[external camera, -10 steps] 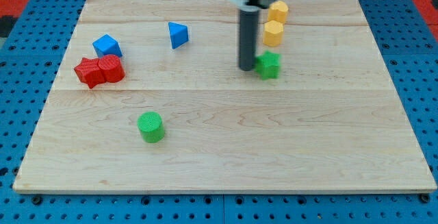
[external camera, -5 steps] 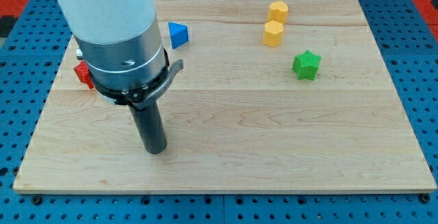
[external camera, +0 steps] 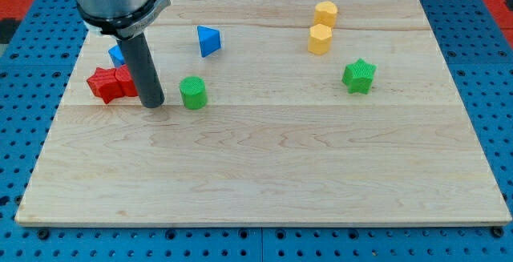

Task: Move the green circle to the left of green star

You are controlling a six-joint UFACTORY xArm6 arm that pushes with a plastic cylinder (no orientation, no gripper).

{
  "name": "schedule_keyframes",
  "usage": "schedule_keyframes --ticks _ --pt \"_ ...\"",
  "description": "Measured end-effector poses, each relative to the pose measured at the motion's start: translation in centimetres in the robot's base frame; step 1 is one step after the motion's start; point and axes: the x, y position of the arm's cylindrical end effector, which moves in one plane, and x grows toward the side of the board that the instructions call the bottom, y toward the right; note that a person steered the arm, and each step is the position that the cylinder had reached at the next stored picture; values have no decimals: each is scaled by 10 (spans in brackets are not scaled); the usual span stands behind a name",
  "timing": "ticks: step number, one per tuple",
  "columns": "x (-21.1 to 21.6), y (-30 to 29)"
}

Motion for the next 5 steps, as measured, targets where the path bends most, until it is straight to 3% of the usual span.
schedule_keyframes --ticks 1,3,5 --pt "0 87" --pt "-24 97" --pt "-29 227"
